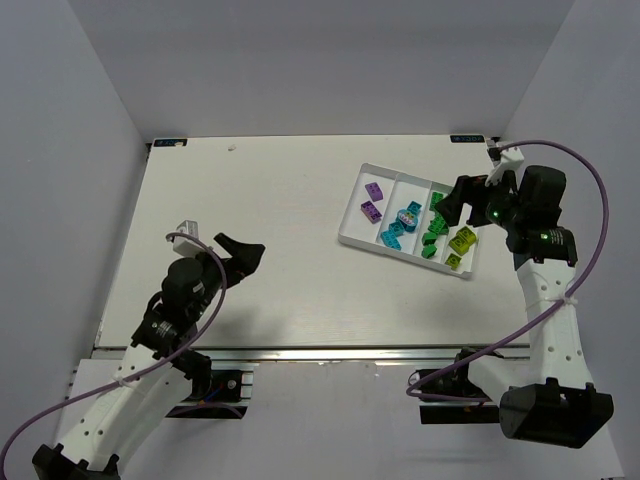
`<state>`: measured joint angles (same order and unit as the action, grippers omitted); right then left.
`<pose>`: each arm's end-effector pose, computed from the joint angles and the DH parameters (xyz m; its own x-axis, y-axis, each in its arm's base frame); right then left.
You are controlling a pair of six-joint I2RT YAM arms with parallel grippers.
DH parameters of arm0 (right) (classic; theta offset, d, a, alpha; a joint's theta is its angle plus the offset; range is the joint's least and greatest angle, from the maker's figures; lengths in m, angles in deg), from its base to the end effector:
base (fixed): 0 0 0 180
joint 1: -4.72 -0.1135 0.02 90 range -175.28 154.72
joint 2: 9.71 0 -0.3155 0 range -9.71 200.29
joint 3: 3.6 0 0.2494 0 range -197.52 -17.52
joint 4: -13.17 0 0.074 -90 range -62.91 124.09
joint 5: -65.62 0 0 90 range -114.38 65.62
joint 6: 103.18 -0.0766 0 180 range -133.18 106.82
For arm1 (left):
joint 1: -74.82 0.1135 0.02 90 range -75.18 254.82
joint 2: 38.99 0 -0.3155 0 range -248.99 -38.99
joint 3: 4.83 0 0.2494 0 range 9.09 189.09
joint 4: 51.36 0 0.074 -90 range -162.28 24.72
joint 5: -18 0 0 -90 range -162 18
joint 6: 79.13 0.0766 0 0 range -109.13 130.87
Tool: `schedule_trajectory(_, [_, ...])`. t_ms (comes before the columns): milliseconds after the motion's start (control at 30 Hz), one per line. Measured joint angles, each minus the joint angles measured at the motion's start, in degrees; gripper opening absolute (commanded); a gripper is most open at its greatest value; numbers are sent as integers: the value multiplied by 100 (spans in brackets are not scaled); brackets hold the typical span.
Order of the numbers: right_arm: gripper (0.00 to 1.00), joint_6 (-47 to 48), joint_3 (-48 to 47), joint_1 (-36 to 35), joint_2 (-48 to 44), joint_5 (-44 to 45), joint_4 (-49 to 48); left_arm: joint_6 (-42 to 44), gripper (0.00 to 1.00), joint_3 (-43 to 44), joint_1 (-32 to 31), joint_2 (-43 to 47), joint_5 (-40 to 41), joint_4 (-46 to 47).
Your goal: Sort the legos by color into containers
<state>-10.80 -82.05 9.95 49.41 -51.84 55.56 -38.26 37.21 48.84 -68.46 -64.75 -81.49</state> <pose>0.2263 0.0148 0.4112 -0.3755 -0.0026 -0.9268 -0.3575 0.9230 0.1423 0.1227 -0.0490 0.2777 -0.4243 -0.6277 -0.6526 0.0085 0.7179 -0.6960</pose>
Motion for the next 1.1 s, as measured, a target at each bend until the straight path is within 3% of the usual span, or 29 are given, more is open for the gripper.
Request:
schedule_trajectory(267, [89,-197,177,0,7,358,348,-31,98,0,0,254,-61,-15])
schedule_trajectory(1100, [89,15,538,0,-85,332,490,-286,98,-142,0,817,-57,-177])
